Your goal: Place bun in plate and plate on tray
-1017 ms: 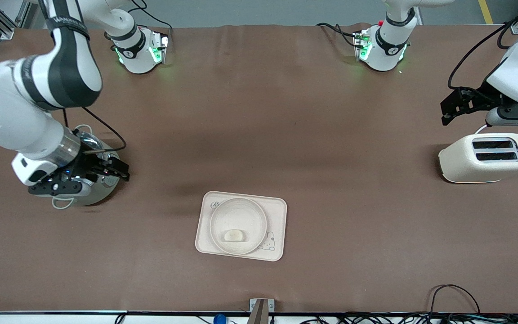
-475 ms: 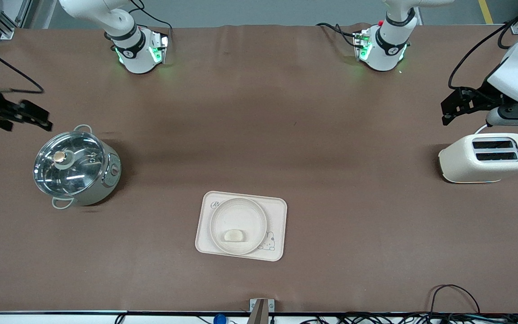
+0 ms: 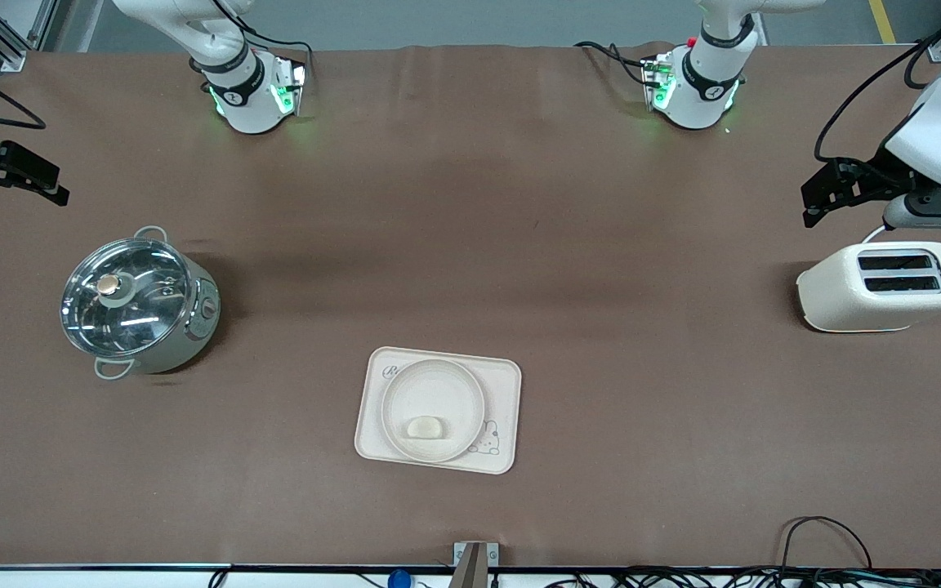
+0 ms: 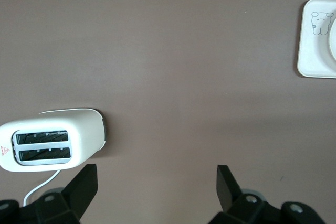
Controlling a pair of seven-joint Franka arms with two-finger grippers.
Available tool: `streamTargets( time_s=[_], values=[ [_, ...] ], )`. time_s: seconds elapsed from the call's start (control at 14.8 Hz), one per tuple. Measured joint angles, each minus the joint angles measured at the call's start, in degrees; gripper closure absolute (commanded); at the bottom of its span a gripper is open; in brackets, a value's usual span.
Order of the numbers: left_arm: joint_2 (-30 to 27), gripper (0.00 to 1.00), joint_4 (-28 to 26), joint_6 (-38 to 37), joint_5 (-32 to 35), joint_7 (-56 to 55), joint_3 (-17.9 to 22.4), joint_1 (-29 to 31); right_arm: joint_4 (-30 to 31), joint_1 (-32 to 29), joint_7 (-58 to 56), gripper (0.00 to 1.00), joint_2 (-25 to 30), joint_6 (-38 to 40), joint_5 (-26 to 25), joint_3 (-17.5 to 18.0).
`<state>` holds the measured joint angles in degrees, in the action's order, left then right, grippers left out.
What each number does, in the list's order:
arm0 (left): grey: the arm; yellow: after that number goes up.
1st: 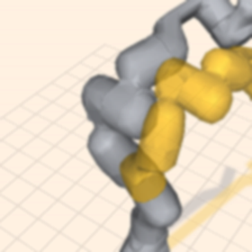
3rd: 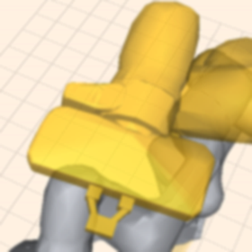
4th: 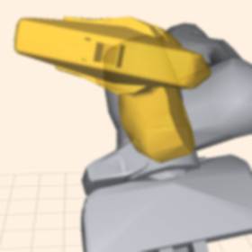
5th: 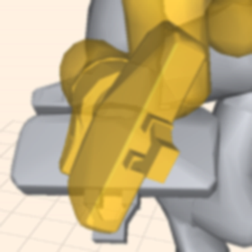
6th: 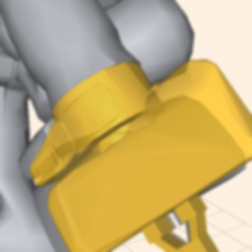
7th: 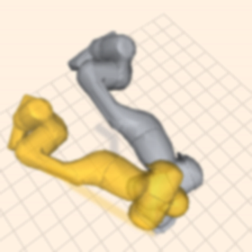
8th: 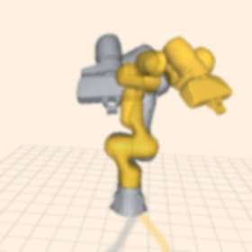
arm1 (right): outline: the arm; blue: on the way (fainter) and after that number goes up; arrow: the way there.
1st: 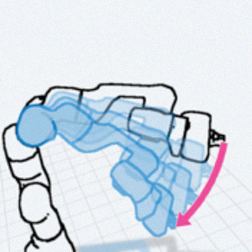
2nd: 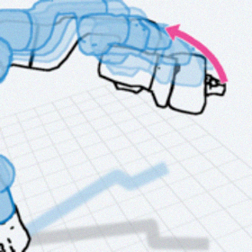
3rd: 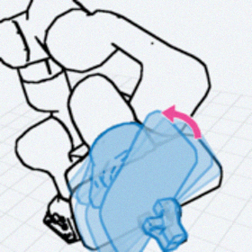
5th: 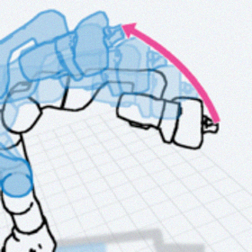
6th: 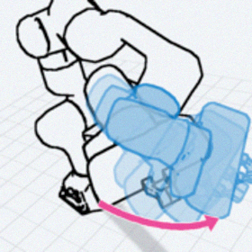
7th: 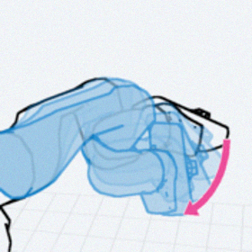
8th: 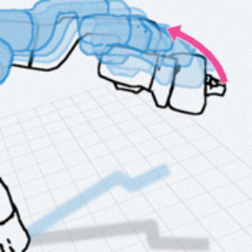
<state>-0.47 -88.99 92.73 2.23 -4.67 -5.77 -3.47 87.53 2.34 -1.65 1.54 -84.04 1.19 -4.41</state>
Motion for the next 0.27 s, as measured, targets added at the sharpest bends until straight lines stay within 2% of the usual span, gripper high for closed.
streamTargets(
  time_s=[0.27],
  values=[
    [0.0, 0.0, 0.0, 0.0, 0.0, 0.0, 0.03, 0.03, 0.03, 0.01, 0.02, 0.0, -0.22, -0.26, 0.0, 0.58]
  ],
)
